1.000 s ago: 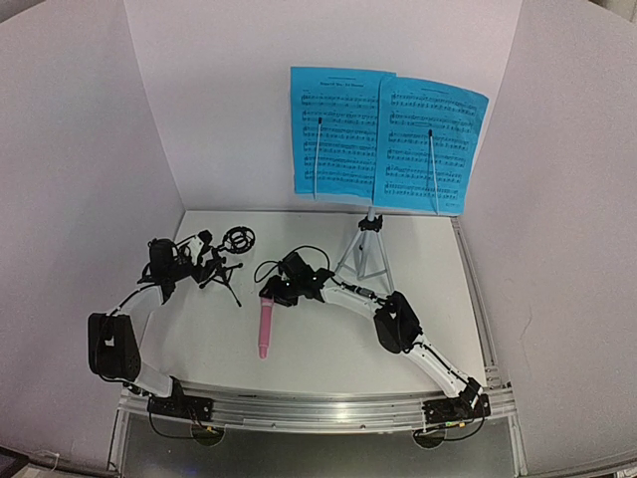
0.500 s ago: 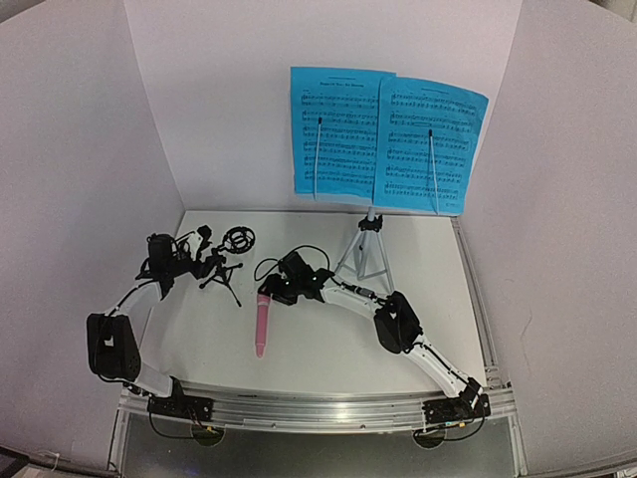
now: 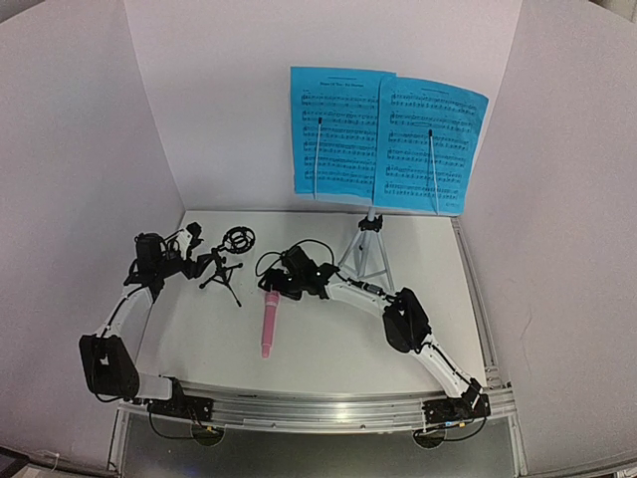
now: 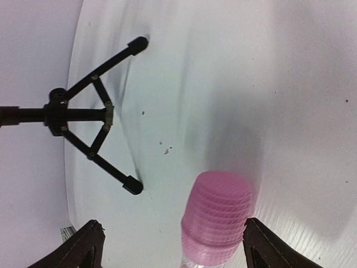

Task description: Pack up the instrument practice props

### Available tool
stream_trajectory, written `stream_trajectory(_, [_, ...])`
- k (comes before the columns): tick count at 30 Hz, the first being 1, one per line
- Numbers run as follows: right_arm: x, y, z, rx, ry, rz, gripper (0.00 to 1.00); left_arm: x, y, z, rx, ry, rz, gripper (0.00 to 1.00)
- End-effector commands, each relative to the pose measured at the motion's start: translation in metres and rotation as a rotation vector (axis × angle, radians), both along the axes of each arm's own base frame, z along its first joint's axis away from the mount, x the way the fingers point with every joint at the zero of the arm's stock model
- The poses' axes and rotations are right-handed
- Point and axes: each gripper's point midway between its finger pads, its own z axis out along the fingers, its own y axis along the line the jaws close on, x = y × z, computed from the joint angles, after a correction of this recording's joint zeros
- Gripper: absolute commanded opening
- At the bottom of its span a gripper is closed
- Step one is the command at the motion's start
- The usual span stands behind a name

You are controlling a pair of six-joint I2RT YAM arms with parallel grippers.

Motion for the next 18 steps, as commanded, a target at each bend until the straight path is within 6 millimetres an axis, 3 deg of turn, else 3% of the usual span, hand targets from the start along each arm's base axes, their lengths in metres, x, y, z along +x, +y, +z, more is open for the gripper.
stream_trajectory(1, [-0.009, -0.001, 0.095, 0.031, -0.206, 0.027, 0.86, -0.014, -0.006, 0.03, -0.042, -0.049, -0.03, 0.69])
stream_trajectory(11, [-0.034, 0.001, 0.14, 0.034, -0.348, 0.161, 0.89, -0.035, -0.016, 0.054, -0.092, -0.109, -0.092, 0.68])
stream_trajectory(16, [-0.075, -0.009, 0.165, 0.015, -0.45, 0.321, 0.91, -0.059, -0.028, 0.069, -0.15, -0.113, -0.13, 0.67])
stream_trajectory(18, [-0.097, -0.022, 0.169, 0.021, -0.427, 0.372, 0.91, -0.069, -0.034, 0.074, -0.165, -0.107, -0.142, 0.66])
